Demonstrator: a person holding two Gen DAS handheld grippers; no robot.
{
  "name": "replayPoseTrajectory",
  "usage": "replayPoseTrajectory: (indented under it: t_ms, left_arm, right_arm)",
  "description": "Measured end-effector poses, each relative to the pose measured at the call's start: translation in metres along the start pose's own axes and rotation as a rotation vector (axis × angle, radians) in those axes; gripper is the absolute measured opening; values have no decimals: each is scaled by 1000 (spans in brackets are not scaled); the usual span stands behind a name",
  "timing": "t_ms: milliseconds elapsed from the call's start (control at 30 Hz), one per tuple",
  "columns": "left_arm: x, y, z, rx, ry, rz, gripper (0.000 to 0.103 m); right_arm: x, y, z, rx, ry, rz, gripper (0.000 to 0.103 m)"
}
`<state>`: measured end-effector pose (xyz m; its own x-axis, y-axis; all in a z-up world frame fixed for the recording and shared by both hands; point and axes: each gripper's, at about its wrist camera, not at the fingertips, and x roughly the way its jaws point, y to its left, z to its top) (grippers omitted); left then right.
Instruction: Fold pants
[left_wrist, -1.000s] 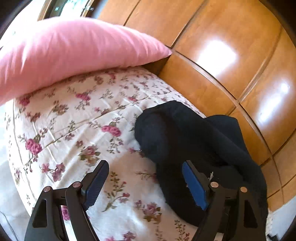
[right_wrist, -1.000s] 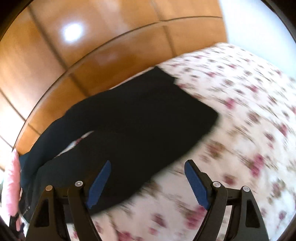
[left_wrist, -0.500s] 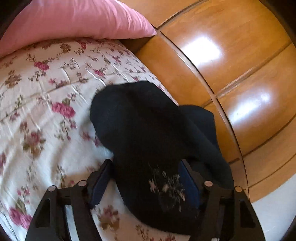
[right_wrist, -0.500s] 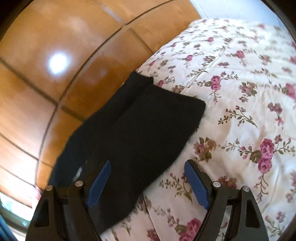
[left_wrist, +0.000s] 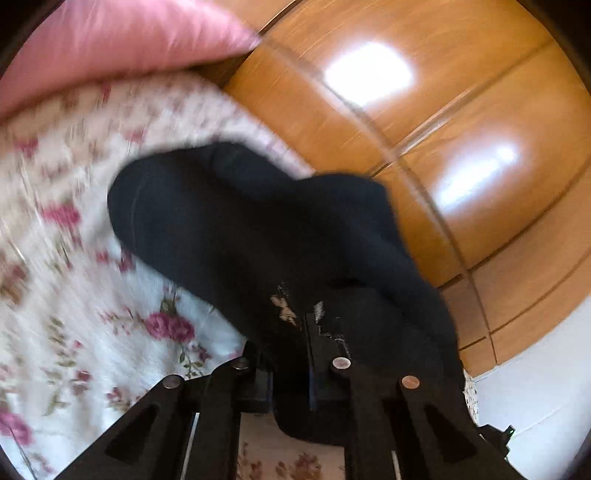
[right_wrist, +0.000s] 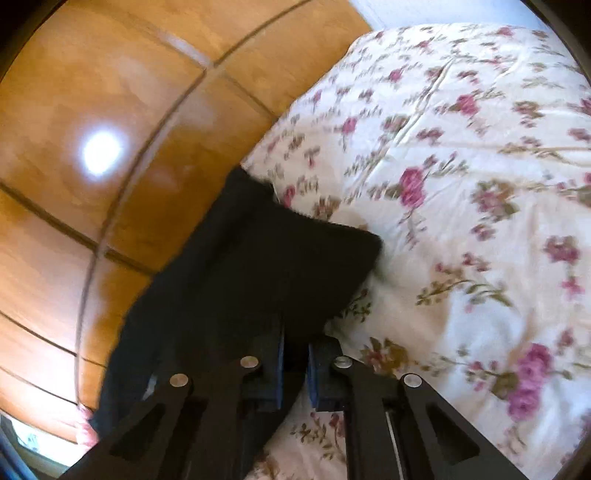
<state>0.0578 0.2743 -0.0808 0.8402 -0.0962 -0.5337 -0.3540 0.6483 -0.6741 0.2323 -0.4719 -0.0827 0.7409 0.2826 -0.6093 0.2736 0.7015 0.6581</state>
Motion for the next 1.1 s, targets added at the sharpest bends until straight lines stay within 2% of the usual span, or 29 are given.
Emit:
replayPoseTrajectory:
  t_ms: [100, 167, 267, 333, 467, 533, 600, 667, 733, 767, 867, 933, 1000, 1100]
  left_arm:
    - [-26, -12, 8, 18, -15, -76, 11]
    - [-44, -13, 12, -18, -20, -143, 11]
    - [-70, -17, 9, -14, -31, -173, 11]
    - [-76, -17, 5, 23, 7, -131, 11]
    - [-62, -2, -37, 78, 133, -26, 15]
    - [-60, 14, -58, 61, 170, -2, 20]
    - [-60, 24, -64, 43, 164, 18, 28]
    - [-61, 32, -59, 16, 144, -6, 35]
    - [-74, 38, -55, -17, 90, -4, 41]
    - [-81, 43, -51, -40, 51, 5, 47]
    - [-99, 66, -43, -124, -51, 10, 65]
    - [-101, 83, -37, -178, -83, 12, 65]
    - [-99, 96, -28, -198, -109, 17, 67]
    - [-91, 93, -17, -124, -115, 51, 69]
  right_arm:
    - [-33, 6, 4, -54, -48, 15, 8]
    - [-55, 9, 5, -69, -75, 31, 8]
    - [-98, 7, 6, -53, -137, 83, 8]
    - [-117, 1, 3, -53, -166, 97, 8]
    - [-123, -29, -11, -54, -145, 4, 8]
    - [-116, -52, -24, -17, -115, -39, 8]
    - [-109, -68, -33, 17, -95, -60, 8]
    - [-103, -82, -45, 61, -74, -63, 9]
    - [-103, -89, -52, 83, -86, -34, 9]
    - [-105, -90, -54, 83, -97, -14, 11]
    - [-109, -81, -60, 33, -81, 6, 27]
    - [-111, -73, -62, 9, -81, 37, 52]
    - [-106, -62, -64, -10, -77, 46, 60]
    - [-95, -48, -72, -44, -40, 54, 60]
